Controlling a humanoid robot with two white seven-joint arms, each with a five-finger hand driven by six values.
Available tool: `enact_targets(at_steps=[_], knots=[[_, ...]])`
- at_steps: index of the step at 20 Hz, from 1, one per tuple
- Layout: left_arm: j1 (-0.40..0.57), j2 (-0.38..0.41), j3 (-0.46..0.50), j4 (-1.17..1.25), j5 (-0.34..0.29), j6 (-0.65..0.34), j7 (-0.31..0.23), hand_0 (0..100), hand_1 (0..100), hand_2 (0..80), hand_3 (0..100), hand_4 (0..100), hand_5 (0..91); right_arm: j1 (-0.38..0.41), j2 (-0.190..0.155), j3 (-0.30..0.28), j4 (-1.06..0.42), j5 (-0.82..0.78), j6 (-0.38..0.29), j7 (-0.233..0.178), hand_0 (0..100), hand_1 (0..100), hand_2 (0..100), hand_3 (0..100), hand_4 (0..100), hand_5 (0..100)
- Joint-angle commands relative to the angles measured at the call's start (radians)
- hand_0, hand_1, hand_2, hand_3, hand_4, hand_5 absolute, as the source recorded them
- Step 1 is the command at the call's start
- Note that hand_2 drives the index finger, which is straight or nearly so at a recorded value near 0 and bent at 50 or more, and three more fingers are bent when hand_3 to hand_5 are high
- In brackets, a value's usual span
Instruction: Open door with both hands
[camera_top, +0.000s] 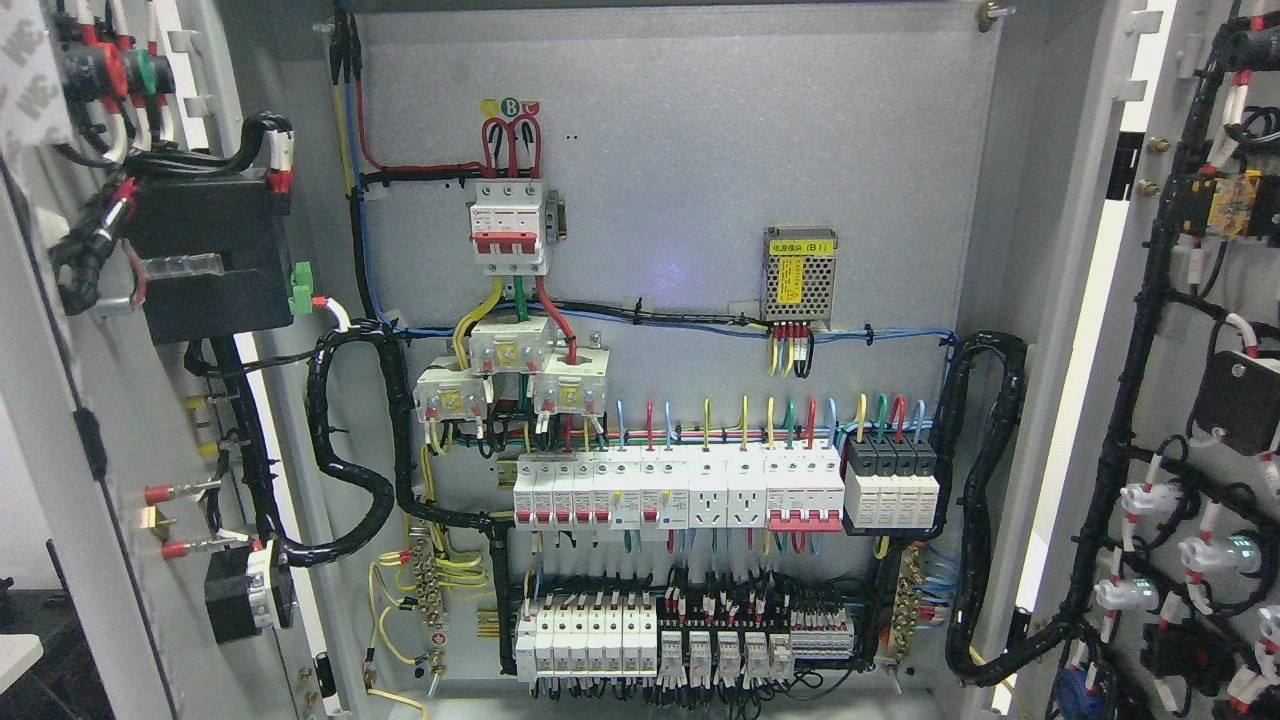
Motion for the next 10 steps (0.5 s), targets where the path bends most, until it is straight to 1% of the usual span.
enact_targets(at_steps=[1,3,5,6,10], knots=[[-0.06,0.002,-0.044,-0.028,-0.001,-0.1,0.016,0,0,0.0,0,3,0.0,-0.025,0.006,-0.086,0.046,-0.006,-0.074,-0.002,0,0,0,0,0,0],[-0.062,0.003,-0.044,-0.028,-0.001,-0.14,0.018,0,0,0.0,0,3,0.0,-0.025,0.009,-0.095,0.051,-0.009,-0.074,-0.002,0,0,0,0,0,0],[-0.062,0.003,-0.044,-0.028,-0.001,-0.203,0.038,0,0,0.0,0,3,0.0,-0.028,0.009,-0.101,0.058,-0.012,-0.074,-0.003,0,0,0,0,0,0],[-0.062,0.003,-0.044,-0.028,-0.001,-0.221,0.039,0,0,0.0,0,3,0.0,-0.028,0.009,-0.107,0.063,-0.014,-0.074,-0.003,0,0,0,0,0,0],[-0.062,0.006,-0.043,-0.026,-0.002,-0.261,0.044,0,0,0.0,0,3,0.0,-0.028,0.009,-0.122,0.081,-0.052,-0.074,-0.003,0,0,0,0,0,0]])
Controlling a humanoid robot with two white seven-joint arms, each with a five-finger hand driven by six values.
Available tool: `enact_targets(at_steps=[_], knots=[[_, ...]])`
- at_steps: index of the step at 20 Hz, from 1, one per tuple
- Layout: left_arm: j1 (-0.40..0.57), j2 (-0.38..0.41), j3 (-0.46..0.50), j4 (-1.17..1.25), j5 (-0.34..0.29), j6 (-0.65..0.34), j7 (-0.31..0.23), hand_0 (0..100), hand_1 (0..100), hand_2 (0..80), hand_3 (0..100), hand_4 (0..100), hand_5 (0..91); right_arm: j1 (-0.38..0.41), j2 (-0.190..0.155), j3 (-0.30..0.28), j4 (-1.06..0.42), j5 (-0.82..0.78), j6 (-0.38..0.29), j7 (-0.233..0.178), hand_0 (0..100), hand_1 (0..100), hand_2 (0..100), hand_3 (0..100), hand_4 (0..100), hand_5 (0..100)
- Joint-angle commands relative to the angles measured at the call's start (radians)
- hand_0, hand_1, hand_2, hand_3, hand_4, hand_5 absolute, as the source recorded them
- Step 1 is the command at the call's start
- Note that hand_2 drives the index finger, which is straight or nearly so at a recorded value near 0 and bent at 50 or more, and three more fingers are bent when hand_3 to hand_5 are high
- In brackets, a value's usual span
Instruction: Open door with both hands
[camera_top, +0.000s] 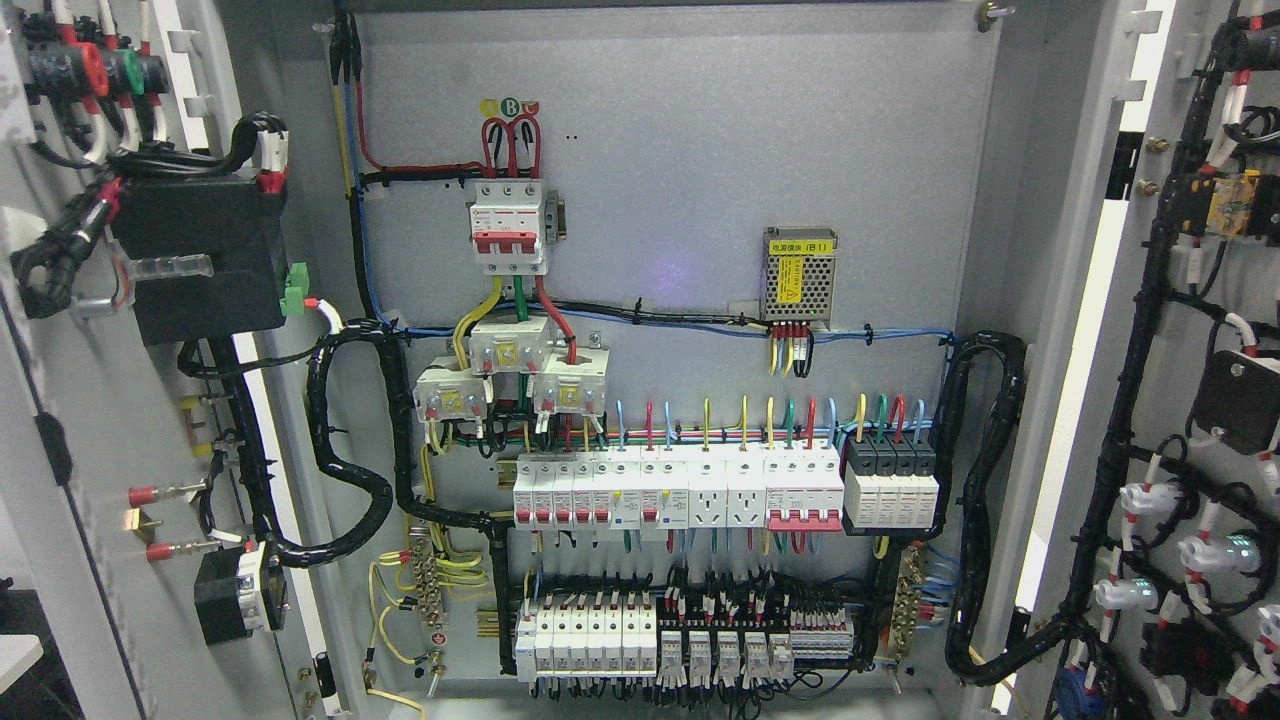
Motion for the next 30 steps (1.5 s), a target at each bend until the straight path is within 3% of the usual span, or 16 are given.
enact_targets(at_steps=[1,6,10,16,19,25,30], knots=[[-0.009,0.006,-0.015,-0.01,-0.001,-0.281,0.01,0,0,0.0,0,3,0.0,-0.005,0.002,-0.06,0.045,-0.058,-0.075,0.001,0,0,0,0,0,0],[-0.001,0.04,-0.004,-0.008,0.003,-0.312,0.023,0,0,0.0,0,3,0.0,0.001,-0.008,-0.062,0.053,-0.127,-0.075,0.005,0,0,0,0,0,0],[0.0,0.04,0.035,-0.005,0.051,-0.312,0.023,0,0,0.0,0,3,0.0,0.002,-0.015,-0.062,0.063,-0.127,-0.075,0.007,0,0,0,0,0,0],[0.011,0.046,0.117,-0.002,0.143,-0.318,0.022,0,0,0.0,0,3,0.0,0.002,-0.059,-0.059,0.062,-0.184,-0.075,0.013,0,0,0,0,0,0],[0.042,0.058,0.167,0.001,0.189,-0.362,0.022,0,0,0.0,0,3,0.0,-0.002,-0.09,-0.059,0.06,-0.196,-0.075,0.014,0,0,0,0,0,0],[0.123,0.081,0.241,0.006,0.253,-0.473,0.022,0,0,0.0,0,3,0.0,-0.007,-0.096,-0.065,0.062,-0.229,-0.077,0.019,0,0,0,0,0,0],[0.143,0.095,0.276,0.015,0.298,-0.523,0.022,0,0,0.0,0,3,0.0,-0.002,-0.136,-0.079,0.063,-0.229,-0.081,0.022,0,0,0,0,0,0]])
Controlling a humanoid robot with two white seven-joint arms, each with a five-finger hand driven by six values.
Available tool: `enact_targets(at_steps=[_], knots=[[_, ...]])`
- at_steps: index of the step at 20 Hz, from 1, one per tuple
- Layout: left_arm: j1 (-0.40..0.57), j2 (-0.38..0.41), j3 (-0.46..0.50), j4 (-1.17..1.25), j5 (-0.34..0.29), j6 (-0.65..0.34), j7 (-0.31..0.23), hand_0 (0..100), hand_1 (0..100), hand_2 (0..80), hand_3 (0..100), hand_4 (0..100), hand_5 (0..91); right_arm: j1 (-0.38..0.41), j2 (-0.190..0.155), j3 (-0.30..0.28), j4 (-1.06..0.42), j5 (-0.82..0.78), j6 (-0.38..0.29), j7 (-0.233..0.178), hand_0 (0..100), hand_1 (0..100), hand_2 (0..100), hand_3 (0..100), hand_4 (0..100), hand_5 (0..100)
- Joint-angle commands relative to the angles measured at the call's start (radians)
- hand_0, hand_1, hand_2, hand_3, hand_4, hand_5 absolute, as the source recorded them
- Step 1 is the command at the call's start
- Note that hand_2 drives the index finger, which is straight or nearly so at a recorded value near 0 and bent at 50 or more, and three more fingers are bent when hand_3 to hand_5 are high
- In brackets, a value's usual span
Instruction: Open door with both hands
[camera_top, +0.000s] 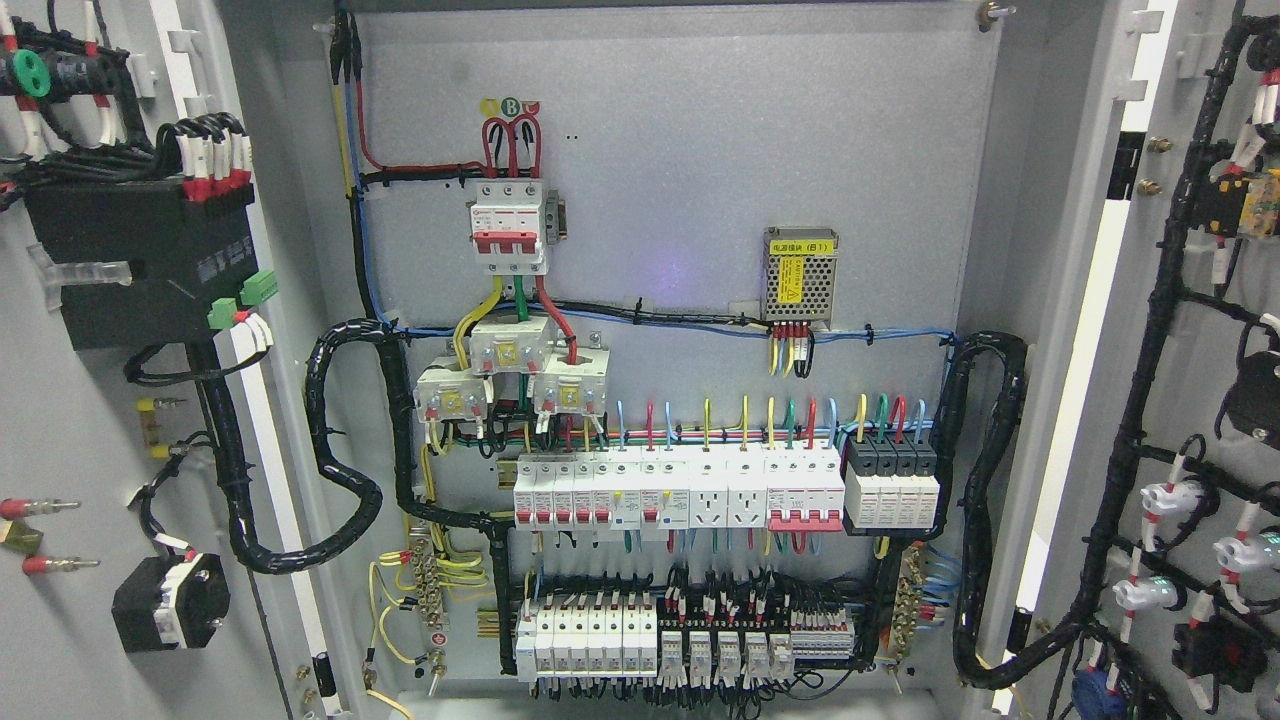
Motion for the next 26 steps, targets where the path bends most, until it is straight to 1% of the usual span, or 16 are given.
enact_targets(at_steps=[1,3,4,7,10,13,16,18,21,24,26], knots=[[0.037,0.03,0.112,0.013,0.059,-0.537,-0.002,0,0,0.0,0,3,0.0,0.002,-0.058,-0.016,0.007,-0.011,-0.092,0.01,0,0,0,0,0,0],[0.048,0.035,0.135,0.019,0.07,-0.548,-0.002,0,0,0.0,0,3,0.0,0.005,-0.075,-0.016,0.009,-0.011,-0.108,0.054,0,0,0,0,0,0],[0.048,0.038,0.146,0.022,0.079,-0.548,-0.002,0,0,0.0,0,3,0.0,0.005,-0.084,-0.018,0.013,-0.011,-0.109,0.06,0,0,0,0,0,0],[0.05,0.038,0.181,0.048,0.094,-0.548,-0.002,0,0,0.0,0,3,0.0,0.003,-0.086,-0.022,0.03,-0.016,-0.109,0.06,0,0,0,0,0,0],[0.06,0.044,0.23,0.063,0.14,-0.548,-0.002,0,0,0.0,0,3,0.0,0.003,-0.086,-0.027,0.035,-0.042,-0.109,0.06,0,0,0,0,0,0],[0.07,0.045,0.275,0.097,0.174,-0.548,-0.002,0,0,0.0,0,3,0.0,0.003,-0.086,-0.057,0.041,-0.059,-0.109,0.06,0,0,0,0,0,0],[0.073,0.045,0.311,0.126,0.2,-0.546,-0.002,0,0,0.0,0,3,0.0,0.002,-0.086,-0.076,0.053,-0.106,-0.109,0.062,0,0,0,0,0,0],[0.085,0.045,0.342,0.142,0.217,-0.546,-0.002,0,0,0.0,0,3,0.0,0.002,-0.086,-0.085,0.059,-0.111,-0.109,0.062,0,0,0,0,0,0],[0.086,0.056,0.368,0.172,0.229,-0.542,-0.002,0,0,0.0,0,3,0.0,0.002,-0.098,-0.09,0.075,-0.111,-0.109,0.065,0,0,0,0,0,0],[0.085,0.065,0.387,0.211,0.251,-0.531,-0.002,0,0,0.0,0,3,0.0,0.002,-0.1,-0.088,0.075,-0.111,-0.109,0.065,0,0,0,0,0,0],[0.08,0.065,0.401,0.226,0.257,-0.493,-0.002,0,0,0.0,0,3,0.0,0.002,-0.109,-0.088,0.076,-0.111,-0.111,0.067,0,0,0,0,0,0]])
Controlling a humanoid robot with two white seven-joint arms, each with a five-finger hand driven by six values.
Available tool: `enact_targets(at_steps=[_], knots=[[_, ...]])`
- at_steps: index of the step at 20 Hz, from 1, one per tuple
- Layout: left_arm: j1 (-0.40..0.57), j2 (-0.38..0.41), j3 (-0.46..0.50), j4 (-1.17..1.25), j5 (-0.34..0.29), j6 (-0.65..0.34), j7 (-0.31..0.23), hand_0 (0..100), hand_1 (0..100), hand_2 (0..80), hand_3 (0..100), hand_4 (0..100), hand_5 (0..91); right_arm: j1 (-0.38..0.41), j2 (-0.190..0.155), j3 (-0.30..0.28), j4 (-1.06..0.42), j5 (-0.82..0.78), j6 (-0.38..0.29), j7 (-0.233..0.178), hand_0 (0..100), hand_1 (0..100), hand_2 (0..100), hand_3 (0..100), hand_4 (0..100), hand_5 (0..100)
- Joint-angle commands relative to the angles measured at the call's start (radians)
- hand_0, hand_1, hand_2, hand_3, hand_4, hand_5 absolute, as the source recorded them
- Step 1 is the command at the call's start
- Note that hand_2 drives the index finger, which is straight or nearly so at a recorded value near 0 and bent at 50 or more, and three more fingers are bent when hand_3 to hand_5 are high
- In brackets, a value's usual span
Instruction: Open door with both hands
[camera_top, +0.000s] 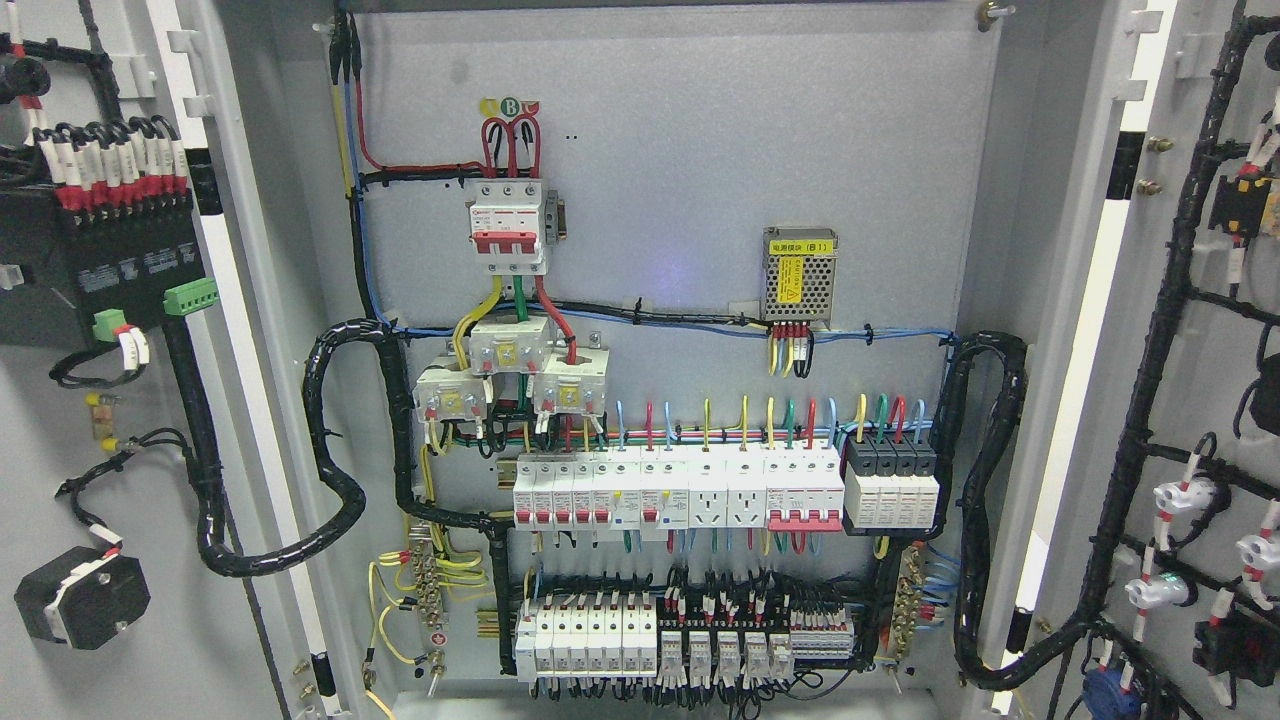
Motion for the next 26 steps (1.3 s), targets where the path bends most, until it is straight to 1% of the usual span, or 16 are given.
enact_targets(at_steps=[1,3,6,8,10,11,14,17,19,22,23,25,26], knots=[[-0.002,0.018,0.114,0.1,0.034,-0.455,0.0,0,0,0.0,0,3,0.0,0.0,-0.034,-0.024,0.028,-0.009,-0.11,0.001,0,0,0,0,0,0],[-0.005,0.018,0.12,0.108,0.043,-0.407,0.0,0,0,0.0,0,3,0.0,0.0,-0.042,-0.024,0.031,-0.009,-0.111,0.003,0,0,0,0,0,0],[-0.006,0.024,0.135,0.122,0.058,-0.384,0.0,0,0,0.0,0,3,0.0,0.001,-0.047,-0.019,0.029,-0.009,-0.111,0.003,0,0,0,0,0,0],[-0.006,0.032,0.158,0.131,0.078,-0.349,0.0,0,0,0.0,0,3,0.0,0.0,-0.053,-0.016,0.031,-0.009,-0.111,0.006,0,0,0,0,0,0],[-0.006,0.049,0.164,0.143,0.101,-0.304,0.0,0,0,0.0,0,3,0.0,0.0,-0.062,-0.016,0.034,-0.011,-0.111,0.036,0,0,0,0,0,0],[-0.01,0.058,0.166,0.154,0.109,-0.286,0.0,0,0,0.0,0,3,0.0,0.0,-0.062,-0.016,0.034,-0.011,-0.111,0.041,0,0,0,0,0,0],[-0.046,0.063,0.164,0.183,0.114,-0.224,0.0,0,0,0.0,0,3,0.0,-0.002,-0.064,-0.015,0.034,-0.011,-0.111,0.042,0,0,0,0,0,0],[-0.085,0.07,0.163,0.205,0.115,-0.139,0.0,0,0,0.0,0,3,0.0,-0.003,-0.065,-0.01,0.034,-0.011,-0.111,0.042,0,0,0,0,0,0],[-0.108,0.073,0.163,0.215,0.115,-0.086,0.0,0,0,0.0,0,3,0.0,-0.003,-0.073,-0.008,0.034,-0.011,-0.111,0.044,0,0,0,0,0,0],[-0.131,0.075,0.161,0.243,0.117,-0.042,0.0,0,0,0.0,0,3,0.0,-0.003,-0.074,-0.008,0.034,-0.043,-0.111,0.046,0,0,0,0,0,0],[-0.143,0.075,0.16,0.255,0.117,-0.028,0.0,0,0,0.0,0,3,0.0,0.0,-0.074,-0.005,0.034,-0.046,-0.111,0.052,0,0,0,0,0,0],[-0.167,0.081,0.158,0.277,0.118,0.018,0.0,0,0,0.0,0,3,0.0,0.001,-0.074,-0.008,0.034,-0.048,-0.111,0.088,0,0,0,0,0,0],[-0.177,0.093,0.157,0.286,0.124,0.045,0.0,0,0,0.0,0,3,0.0,0.001,-0.074,-0.008,0.036,-0.048,-0.111,0.093,0,0,0,0,0,0]])
